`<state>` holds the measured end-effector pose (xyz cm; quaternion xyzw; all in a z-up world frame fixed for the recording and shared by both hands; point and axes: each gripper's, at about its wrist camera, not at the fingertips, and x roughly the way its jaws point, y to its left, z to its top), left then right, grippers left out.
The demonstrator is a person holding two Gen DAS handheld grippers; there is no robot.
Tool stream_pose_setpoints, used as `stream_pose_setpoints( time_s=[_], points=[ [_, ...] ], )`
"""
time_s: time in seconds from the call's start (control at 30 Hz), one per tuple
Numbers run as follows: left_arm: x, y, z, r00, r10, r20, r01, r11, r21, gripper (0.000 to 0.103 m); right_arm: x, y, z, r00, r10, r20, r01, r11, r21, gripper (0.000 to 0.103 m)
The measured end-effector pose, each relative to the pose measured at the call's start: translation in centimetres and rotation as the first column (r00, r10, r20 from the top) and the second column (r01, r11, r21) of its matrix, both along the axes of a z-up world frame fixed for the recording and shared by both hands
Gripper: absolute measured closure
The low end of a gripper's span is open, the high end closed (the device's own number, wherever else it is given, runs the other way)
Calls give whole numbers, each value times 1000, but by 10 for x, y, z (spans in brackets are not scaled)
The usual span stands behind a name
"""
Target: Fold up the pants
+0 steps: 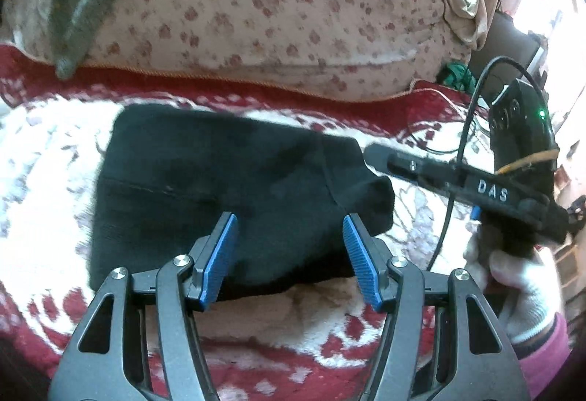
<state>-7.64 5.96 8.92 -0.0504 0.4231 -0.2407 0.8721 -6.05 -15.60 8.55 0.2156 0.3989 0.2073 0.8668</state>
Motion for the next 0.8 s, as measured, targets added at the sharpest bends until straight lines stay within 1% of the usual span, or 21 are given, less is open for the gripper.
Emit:
stream_pose_setpoints(
  time_s=[0.07, 0.13, 0.27, 0.37, 0.4, 0.47, 0.57, 0.63, 0.67, 0.7, 0.77, 0.8],
  points=[
    [-2, 4, 5, 999, 14, 34, -15, 1000, 24, 44, -4, 7, 2, 1000, 8, 3, -8, 1000, 13, 63],
    [-3, 8, 7, 998, 27, 51, -29, 999, 40, 44, -6, 14, 5, 1000, 22, 11, -22, 1000, 13, 63],
    [-1, 18, 9, 996, 54, 71, -58, 997, 58, 44, -8, 25, 8, 999, 38, 14, -37, 999, -27, 62],
    [3, 29, 10, 994, 71, 77, -76, 995, 66, 44, -7, 24, 6, 1000, 31, 5, -31, 999, -29, 60],
    [6, 35, 9, 993, 84, 77, -89, 994, 65, 44, -6, 23, 4, 1000, 23, -5, -24, 999, -35, 54],
    [14, 49, 8, 993, 101, 60, -103, 994, 47, 44, 1, 18, 0, 1000, 9, -28, -10, 998, -55, 49],
    [28, 70, 5, 994, 107, 28, -108, 994, 7, 44, 13, 4, -10, 997, -30, -73, 26, 998, -59, 48],
    [39, 82, 1, 995, 96, -9, -97, 995, -28, 44, 18, -9, -17, 994, -55, -91, 53, 998, -33, 45],
    [46, 87, -3, 995, 93, -35, -95, 994, -49, 44, 22, -16, -23, 992, -67, -109, 66, 998, -8, 37],
    [51, 91, -6, 994, 92, -55, -95, 994, -60, 41, 25, -21, -29, 989, -68, -132, 70, 997, 15, 34],
    [63, 98, -16, 992, 84, -97, -91, 993, -78, 35, 30, -27, -42, 983, -36, -181, 54, 994, 99, 34],
    [66, 99, -19, 990, 83, -111, -92, 992, -81, 35, 31, -27, -49, 980, -7, -196, 38, 987, 155, 33]
  ],
)
